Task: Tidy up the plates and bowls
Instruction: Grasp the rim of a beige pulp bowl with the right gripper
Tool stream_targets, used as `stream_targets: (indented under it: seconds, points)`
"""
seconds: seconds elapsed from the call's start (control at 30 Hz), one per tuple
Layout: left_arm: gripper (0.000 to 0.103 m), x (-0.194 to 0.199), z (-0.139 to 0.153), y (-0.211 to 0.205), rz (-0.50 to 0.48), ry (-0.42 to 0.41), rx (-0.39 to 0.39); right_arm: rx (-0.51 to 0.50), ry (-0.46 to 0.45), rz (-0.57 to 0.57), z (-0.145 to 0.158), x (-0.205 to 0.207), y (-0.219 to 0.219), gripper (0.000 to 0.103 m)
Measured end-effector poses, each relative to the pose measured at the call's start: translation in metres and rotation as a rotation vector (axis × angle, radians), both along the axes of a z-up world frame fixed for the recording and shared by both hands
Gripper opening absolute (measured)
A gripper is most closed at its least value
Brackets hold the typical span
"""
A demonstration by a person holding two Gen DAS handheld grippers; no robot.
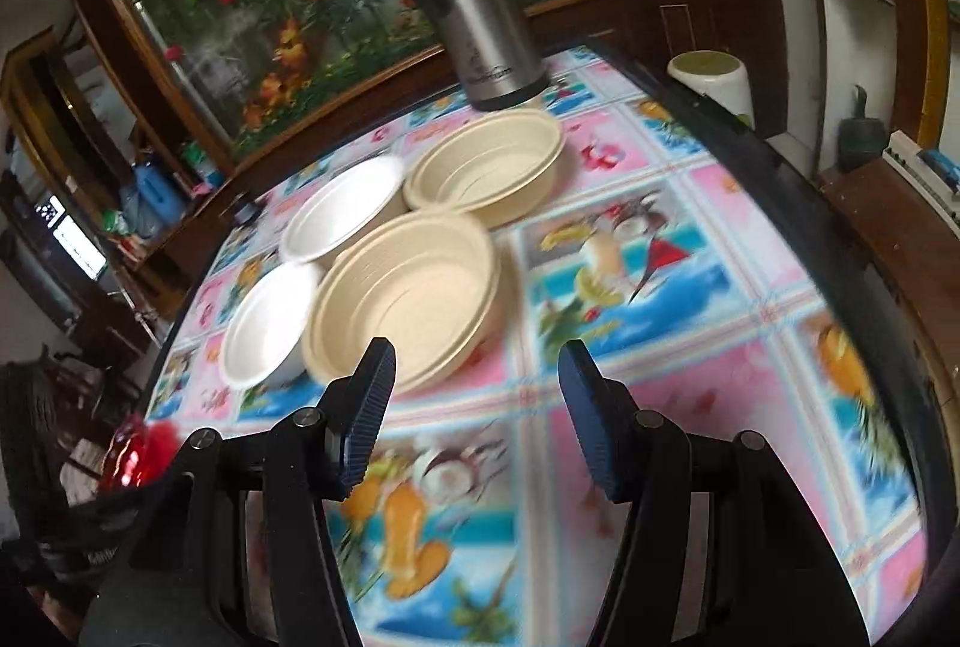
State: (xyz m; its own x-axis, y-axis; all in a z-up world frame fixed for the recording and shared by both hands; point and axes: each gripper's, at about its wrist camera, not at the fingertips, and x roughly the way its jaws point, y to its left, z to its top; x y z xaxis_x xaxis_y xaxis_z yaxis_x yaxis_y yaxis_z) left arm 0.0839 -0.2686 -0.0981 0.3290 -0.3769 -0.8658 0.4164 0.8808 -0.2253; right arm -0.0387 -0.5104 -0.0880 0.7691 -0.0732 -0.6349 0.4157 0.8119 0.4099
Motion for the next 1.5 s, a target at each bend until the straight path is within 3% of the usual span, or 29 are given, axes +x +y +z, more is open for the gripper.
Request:
stream_targets:
  seconds: [0.2,0.47,0.73,0.9,1.13,1.4,1.47,1.5]
  points:
    - [0.072,0.028,0.001,-0.019,0.090,-0.004,-0.003,0.106,-0.021,-0.007,-0.011,0.022,-0.033,0.057]
    - [0.072,0.052,-0.003,-0.037,0.160,0.042,-0.033,0.373,-0.079,0.021,-0.038,0.050,-0.064,0.057]
    - [0.072,0.055,-0.018,-0.046,0.188,0.178,-0.082,0.417,-0.069,0.074,-0.043,0.067,-0.061,0.057]
    - [0.072,0.058,-0.019,-0.051,0.219,0.186,-0.086,0.420,-0.060,0.101,-0.047,0.075,-0.057,0.057]
    - [0.072,0.066,-0.029,-0.054,0.279,0.258,-0.158,0.411,-0.040,0.091,-0.055,0.080,-0.055,0.057]
    - [0.070,0.063,-0.026,-0.058,0.310,0.188,-0.175,0.427,-0.069,0.075,-0.058,0.077,-0.059,0.057]
    - [0.063,0.064,-0.026,-0.058,0.314,0.170,-0.165,0.428,-0.059,0.081,-0.060,0.080,-0.058,0.054]
    - [0.053,0.066,-0.028,-0.059,0.314,0.178,-0.171,0.431,-0.054,0.084,-0.061,0.081,-0.057,0.051]
